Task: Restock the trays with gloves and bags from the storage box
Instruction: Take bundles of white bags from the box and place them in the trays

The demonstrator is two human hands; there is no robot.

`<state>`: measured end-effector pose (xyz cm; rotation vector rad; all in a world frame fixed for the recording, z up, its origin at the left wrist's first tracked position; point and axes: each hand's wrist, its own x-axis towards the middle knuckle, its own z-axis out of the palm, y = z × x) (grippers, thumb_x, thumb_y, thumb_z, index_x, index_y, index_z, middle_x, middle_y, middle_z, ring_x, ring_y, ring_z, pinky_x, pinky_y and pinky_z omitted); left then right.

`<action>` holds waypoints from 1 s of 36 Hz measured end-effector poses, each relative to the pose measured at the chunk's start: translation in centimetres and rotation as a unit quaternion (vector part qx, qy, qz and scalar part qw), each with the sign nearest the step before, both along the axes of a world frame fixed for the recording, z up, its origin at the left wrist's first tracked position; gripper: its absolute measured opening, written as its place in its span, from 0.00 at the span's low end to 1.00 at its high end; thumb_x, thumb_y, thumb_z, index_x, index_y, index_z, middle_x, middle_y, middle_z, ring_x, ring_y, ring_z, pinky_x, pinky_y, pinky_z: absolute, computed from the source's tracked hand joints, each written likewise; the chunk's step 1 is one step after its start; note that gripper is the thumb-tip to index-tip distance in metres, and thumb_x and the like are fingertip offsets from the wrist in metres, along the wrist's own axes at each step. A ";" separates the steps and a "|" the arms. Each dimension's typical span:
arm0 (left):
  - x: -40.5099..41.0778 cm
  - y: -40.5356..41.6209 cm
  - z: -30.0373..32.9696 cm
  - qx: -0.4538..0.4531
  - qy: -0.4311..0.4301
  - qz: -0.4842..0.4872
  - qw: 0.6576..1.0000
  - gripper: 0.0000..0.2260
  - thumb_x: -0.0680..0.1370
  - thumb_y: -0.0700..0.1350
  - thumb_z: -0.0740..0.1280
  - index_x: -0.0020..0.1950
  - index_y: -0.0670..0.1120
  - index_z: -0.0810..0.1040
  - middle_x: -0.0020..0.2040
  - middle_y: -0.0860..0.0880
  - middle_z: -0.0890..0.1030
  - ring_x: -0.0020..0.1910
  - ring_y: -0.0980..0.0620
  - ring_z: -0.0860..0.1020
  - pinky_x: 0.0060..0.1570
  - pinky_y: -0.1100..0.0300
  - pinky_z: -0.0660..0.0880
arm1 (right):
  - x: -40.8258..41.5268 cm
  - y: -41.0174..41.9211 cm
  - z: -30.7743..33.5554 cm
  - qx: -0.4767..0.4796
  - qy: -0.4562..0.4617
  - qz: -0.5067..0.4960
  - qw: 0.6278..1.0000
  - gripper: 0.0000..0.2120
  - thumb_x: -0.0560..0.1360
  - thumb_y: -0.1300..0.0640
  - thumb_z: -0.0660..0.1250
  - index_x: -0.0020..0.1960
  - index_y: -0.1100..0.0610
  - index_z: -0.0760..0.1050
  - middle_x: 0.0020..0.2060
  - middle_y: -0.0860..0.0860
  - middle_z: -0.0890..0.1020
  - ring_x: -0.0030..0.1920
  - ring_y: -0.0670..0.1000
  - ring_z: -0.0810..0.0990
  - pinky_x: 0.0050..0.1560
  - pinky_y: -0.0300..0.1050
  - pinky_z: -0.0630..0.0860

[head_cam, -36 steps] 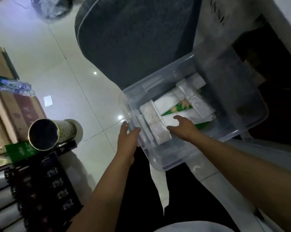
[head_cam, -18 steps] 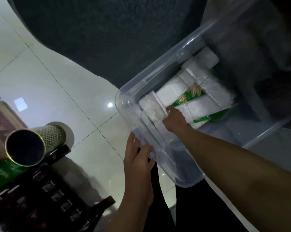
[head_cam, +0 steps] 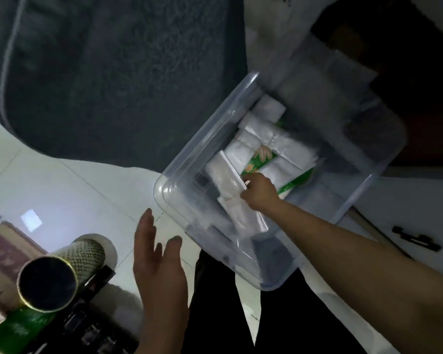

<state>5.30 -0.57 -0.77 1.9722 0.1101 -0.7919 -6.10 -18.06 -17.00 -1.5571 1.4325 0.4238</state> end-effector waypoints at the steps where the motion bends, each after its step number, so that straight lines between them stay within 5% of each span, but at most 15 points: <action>1: 0.0 -0.5 0.4 -0.005 -0.021 -0.029 0.999 0.27 0.72 0.40 0.66 0.65 0.67 0.75 0.64 0.67 0.77 0.65 0.67 0.73 0.66 0.55 0.68 | -0.9 -0.6 1.5 -0.011 -0.012 -0.026 1.000 0.14 0.70 0.62 0.68 0.56 0.54 0.80 0.49 0.54 0.83 0.52 0.57 0.80 0.44 0.39 0.67; 5: -0.2 -4.8 0.5 -0.033 0.024 -0.145 0.989 0.20 0.74 0.41 0.65 0.60 0.64 0.79 0.60 0.64 0.81 0.60 0.67 0.76 0.59 0.64 0.71 | -5.1 -2.3 8.2 -0.052 -0.081 -0.146 0.985 0.10 0.66 0.65 0.71 0.44 0.52 0.79 0.35 0.49 0.81 0.37 0.52 0.80 0.36 0.41 0.71; 8: -1.2 -10.0 -2.8 0.006 0.173 -0.204 0.964 0.15 0.75 0.42 0.68 0.56 0.60 0.81 0.55 0.56 0.82 0.54 0.57 0.80 0.51 0.63 0.73 | -9.1 -2.6 12.6 -0.095 -0.111 -0.221 0.964 0.11 0.67 0.67 0.72 0.45 0.54 0.80 0.37 0.52 0.83 0.38 0.54 0.81 0.38 0.46 0.77; 11: -2.8 -15.1 -7.5 0.062 0.262 -0.254 0.929 0.17 0.76 0.44 0.69 0.65 0.54 0.78 0.57 0.49 0.80 0.54 0.51 0.78 0.50 0.58 0.73 | -13.0 -2.1 15.4 -0.117 -0.131 -0.291 0.941 0.14 0.68 0.67 0.73 0.41 0.47 0.77 0.37 0.50 0.80 0.35 0.52 0.78 0.34 0.45 0.76; 13: -3.8 -18.0 -10.4 0.080 0.302 -0.263 0.913 0.18 0.77 0.44 0.68 0.66 0.51 0.76 0.56 0.47 0.78 0.51 0.50 0.76 0.48 0.57 0.73 | -15.3 -1.4 16.2 -0.116 -0.133 -0.328 0.928 0.16 0.69 0.67 0.73 0.39 0.44 0.78 0.36 0.48 0.80 0.34 0.52 0.78 0.34 0.46 0.76; 16: -4.8 -21.3 -13.5 0.102 0.334 -0.261 0.900 0.07 0.77 0.44 0.66 0.55 0.48 0.77 0.54 0.46 0.76 0.42 0.51 0.74 0.39 0.59 0.71 | -17.9 -0.3 15.9 -0.108 -0.132 -0.393 0.903 0.16 0.69 0.68 0.73 0.38 0.45 0.78 0.36 0.47 0.81 0.35 0.53 0.79 0.36 0.51 0.78; 19: -5.8 -23.5 -16.5 0.116 0.321 -0.215 0.915 0.16 0.76 0.42 0.69 0.63 0.41 0.76 0.57 0.43 0.78 0.48 0.46 0.78 0.35 0.58 0.74 | -19.3 0.5 14.7 -0.094 -0.132 -0.447 0.880 0.14 0.70 0.68 0.72 0.45 0.49 0.79 0.42 0.54 0.81 0.42 0.60 0.82 0.42 0.61 0.81; 23: -7.6 -25.4 -18.9 0.121 0.327 -0.152 0.925 0.22 0.76 0.42 0.71 0.70 0.41 0.72 0.64 0.40 0.77 0.61 0.41 0.78 0.49 0.51 0.78 | -19.9 1.2 13.3 -0.094 -0.137 -0.478 0.863 0.13 0.71 0.69 0.71 0.49 0.53 0.79 0.43 0.56 0.81 0.47 0.64 0.82 0.46 0.66 0.81; 27: -9.2 -26.5 -20.2 0.079 0.367 -0.074 0.924 0.20 0.79 0.39 0.68 0.70 0.39 0.72 0.64 0.40 0.77 0.56 0.42 0.79 0.60 0.48 0.76 | -20.5 1.8 12.6 -0.100 -0.156 -0.503 0.844 0.14 0.70 0.70 0.71 0.45 0.51 0.80 0.41 0.55 0.83 0.46 0.65 0.82 0.46 0.65 0.81; 29: -9.6 -27.0 -21.0 0.057 0.377 -0.032 0.924 0.19 0.80 0.38 0.67 0.70 0.38 0.73 0.67 0.39 0.77 0.62 0.39 0.77 0.66 0.43 0.72 | -21.0 2.1 12.4 -0.100 -0.160 -0.511 0.839 0.15 0.70 0.70 0.72 0.45 0.50 0.81 0.39 0.52 0.84 0.44 0.62 0.83 0.45 0.65 0.82; 36: -10.8 -28.7 -21.4 0.015 0.392 0.025 0.919 0.18 0.81 0.37 0.63 0.71 0.38 0.71 0.69 0.38 0.76 0.67 0.38 0.75 0.68 0.42 0.70 | -22.9 2.9 12.6 -0.113 -0.156 -0.516 0.835 0.17 0.70 0.70 0.71 0.44 0.47 0.82 0.39 0.51 0.85 0.40 0.59 0.84 0.42 0.62 0.82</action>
